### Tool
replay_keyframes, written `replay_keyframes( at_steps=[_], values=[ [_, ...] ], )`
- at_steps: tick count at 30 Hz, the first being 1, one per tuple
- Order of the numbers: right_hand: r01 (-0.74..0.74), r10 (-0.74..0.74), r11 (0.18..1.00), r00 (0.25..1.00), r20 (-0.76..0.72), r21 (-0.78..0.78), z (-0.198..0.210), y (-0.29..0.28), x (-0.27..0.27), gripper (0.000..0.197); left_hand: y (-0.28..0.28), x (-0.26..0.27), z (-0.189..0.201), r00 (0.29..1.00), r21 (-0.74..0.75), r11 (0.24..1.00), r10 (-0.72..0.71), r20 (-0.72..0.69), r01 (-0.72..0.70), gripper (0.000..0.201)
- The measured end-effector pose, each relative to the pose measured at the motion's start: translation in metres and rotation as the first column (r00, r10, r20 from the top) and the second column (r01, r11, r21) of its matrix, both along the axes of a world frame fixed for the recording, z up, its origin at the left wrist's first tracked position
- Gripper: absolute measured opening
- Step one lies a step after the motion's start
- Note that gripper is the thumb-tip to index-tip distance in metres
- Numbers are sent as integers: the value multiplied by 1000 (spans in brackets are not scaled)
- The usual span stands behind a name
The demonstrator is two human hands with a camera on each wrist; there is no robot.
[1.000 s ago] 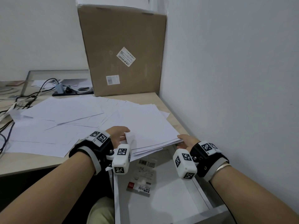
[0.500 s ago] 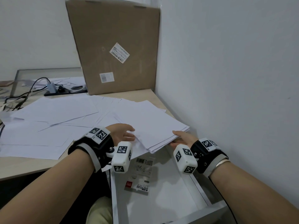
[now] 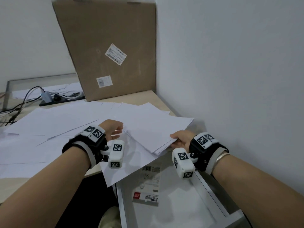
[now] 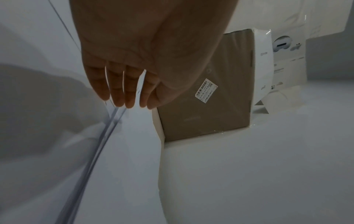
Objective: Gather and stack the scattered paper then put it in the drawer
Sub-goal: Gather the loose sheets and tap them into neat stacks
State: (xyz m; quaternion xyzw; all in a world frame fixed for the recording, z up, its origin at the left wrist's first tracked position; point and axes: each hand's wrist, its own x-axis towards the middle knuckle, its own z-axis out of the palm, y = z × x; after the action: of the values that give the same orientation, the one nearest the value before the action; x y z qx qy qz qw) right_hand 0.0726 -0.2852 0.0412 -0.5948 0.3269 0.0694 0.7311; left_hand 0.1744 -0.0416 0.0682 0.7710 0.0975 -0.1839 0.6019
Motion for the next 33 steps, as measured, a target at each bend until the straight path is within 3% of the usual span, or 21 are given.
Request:
replay_keyframes(
  at_steps=[4, 7, 10, 13, 14, 16, 19, 21, 23, 26, 27, 30, 33],
  values=[
    [89, -81, 994, 990, 116, -68, -6, -12, 10, 27, 1, 12, 2, 995, -32, 998, 59, 75, -57, 9],
    [162, -126, 978, 960, 250, -128, -1, -27, 11, 34, 11, 26, 9, 977, -5, 996, 83, 194, -84, 49],
    [144, -72, 975, 925, 373, -170, 15, -38, 6, 33, 21, 38, 20, 932, 45, 994, 75, 355, -97, 84],
    [85, 6, 979, 895, 445, -183, 34, -46, 4, 33, 33, 48, 30, 917, 62, 998, -10, 398, -16, 104],
    [72, 25, 979, 885, 465, -189, 39, -47, 4, 34, 35, 49, 32, 921, 7, 1000, -31, 387, 31, 97],
    [55, 62, 975, 859, 507, -213, 49, -46, 5, 34, 34, 41, 39, 928, -139, 983, -61, 367, 119, 65],
    [26, 102, 978, 807, 582, -208, 64, -41, 9, 30, 36, 29, 45, 912, -304, 947, 35, 409, 100, 42],
    [-4, 125, 981, 772, 624, -191, 71, -39, 14, 28, 42, 21, 48, 888, -389, 915, 87, 451, 107, 44],
    [-71, 148, 987, 762, 630, -145, 72, -39, 14, 33, 53, 13, 46, 888, -423, 889, 43, 458, 176, 61],
    [-252, 288, 958, 804, 521, -140, 58, -37, 9, 72, 67, -1, 34, 894, -352, 888, -127, 430, 296, 90],
    [-304, 341, 940, 800, 495, -156, 52, -35, 7, 75, 69, -3, 30, 884, -321, 889, -168, 435, 327, 93],
    [-310, 352, 936, 784, 511, -168, 44, -29, 9, 65, 63, -9, 31, 868, -304, 881, -200, 455, 362, 87],
    [-278, 351, 936, 778, 520, -217, 44, -28, 14, 78, 55, -7, 33, 852, -287, 882, -205, 481, 374, 68]
  ],
)
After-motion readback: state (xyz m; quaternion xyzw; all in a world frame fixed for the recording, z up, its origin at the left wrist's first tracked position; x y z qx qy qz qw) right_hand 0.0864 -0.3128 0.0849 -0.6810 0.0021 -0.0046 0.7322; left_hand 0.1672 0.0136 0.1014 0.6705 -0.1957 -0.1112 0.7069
